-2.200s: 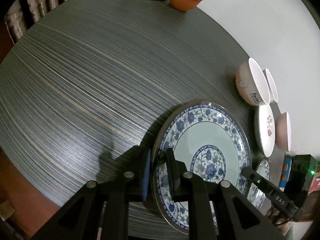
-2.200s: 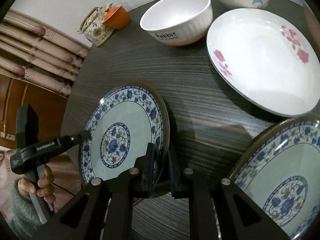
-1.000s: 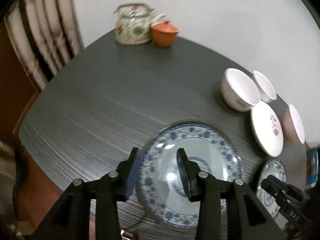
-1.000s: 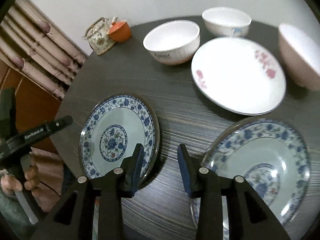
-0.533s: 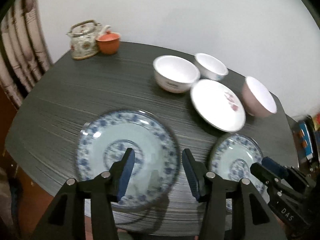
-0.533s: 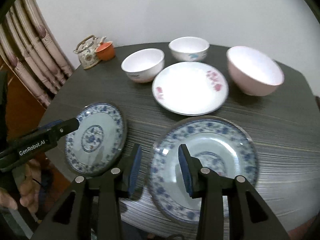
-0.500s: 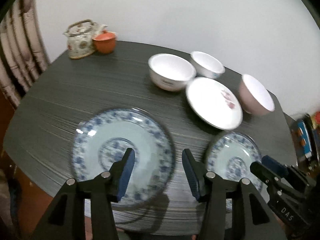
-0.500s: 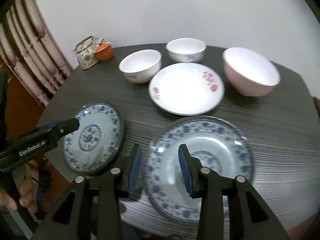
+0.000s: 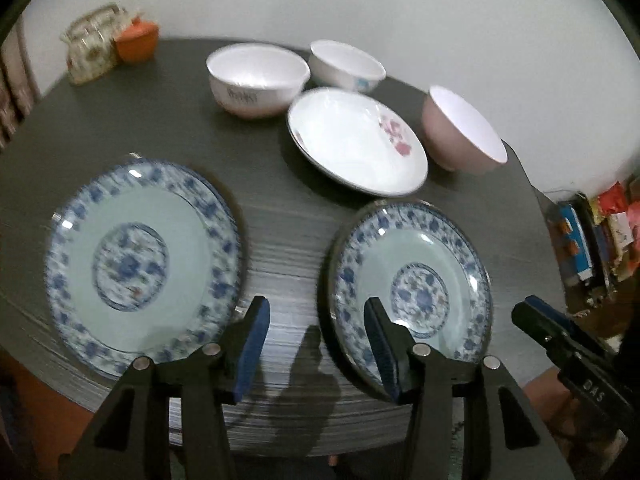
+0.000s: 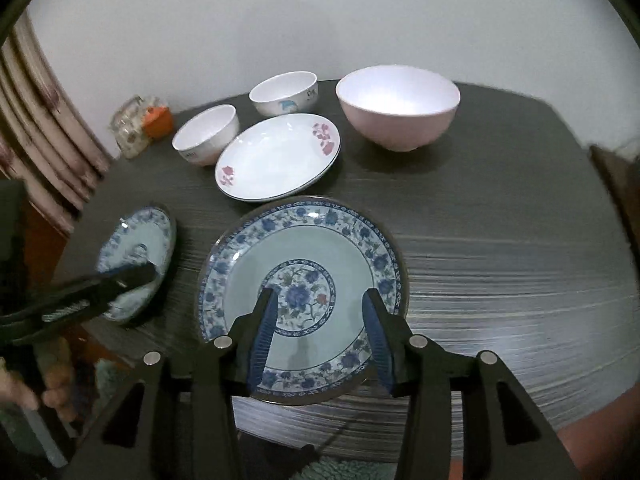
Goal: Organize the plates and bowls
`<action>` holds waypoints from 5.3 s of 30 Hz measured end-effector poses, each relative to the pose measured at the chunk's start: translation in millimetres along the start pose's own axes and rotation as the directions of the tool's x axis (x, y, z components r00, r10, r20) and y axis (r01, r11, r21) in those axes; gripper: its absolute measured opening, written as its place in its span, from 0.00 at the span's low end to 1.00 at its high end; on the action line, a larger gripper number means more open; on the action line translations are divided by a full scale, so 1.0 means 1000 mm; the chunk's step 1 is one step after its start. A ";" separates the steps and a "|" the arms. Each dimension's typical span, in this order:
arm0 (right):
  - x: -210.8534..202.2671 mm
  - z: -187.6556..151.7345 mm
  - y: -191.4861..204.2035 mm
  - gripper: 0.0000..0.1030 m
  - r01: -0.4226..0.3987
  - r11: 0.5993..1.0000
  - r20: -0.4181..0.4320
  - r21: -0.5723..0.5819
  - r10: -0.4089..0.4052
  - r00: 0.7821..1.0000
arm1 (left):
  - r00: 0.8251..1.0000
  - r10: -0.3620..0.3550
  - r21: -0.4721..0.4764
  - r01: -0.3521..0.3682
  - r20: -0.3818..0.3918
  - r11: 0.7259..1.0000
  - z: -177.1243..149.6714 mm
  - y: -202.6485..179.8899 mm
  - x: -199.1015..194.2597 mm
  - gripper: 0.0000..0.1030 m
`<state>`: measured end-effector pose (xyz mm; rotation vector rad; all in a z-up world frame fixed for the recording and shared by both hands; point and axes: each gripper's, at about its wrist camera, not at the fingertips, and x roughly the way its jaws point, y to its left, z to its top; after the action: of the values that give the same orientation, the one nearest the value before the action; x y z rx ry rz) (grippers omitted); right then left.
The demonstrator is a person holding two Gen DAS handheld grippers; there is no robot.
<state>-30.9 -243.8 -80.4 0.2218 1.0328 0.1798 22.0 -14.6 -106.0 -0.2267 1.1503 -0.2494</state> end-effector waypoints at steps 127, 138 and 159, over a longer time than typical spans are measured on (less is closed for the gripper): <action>0.127 0.045 0.136 0.13 -0.397 0.916 -0.284 0.061 0.397 0.873 | 0.998 0.059 -0.263 -0.051 0.022 0.963 0.030 0.205 -0.055 0.19; 0.146 0.045 0.148 0.14 -0.372 0.926 -0.324 0.067 0.372 0.870 | 0.998 0.057 -0.300 -0.059 -0.013 0.952 0.031 0.216 -0.032 0.20; 0.153 0.040 0.174 0.20 -0.291 0.956 -0.341 -0.044 0.259 0.904 | 0.987 0.153 -0.271 -0.162 -0.054 0.949 0.031 0.210 -0.011 0.27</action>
<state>73.2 -41.3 -141.3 0.2576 1.3235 0.5370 62.9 190.1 -147.6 -0.3743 1.2271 0.0505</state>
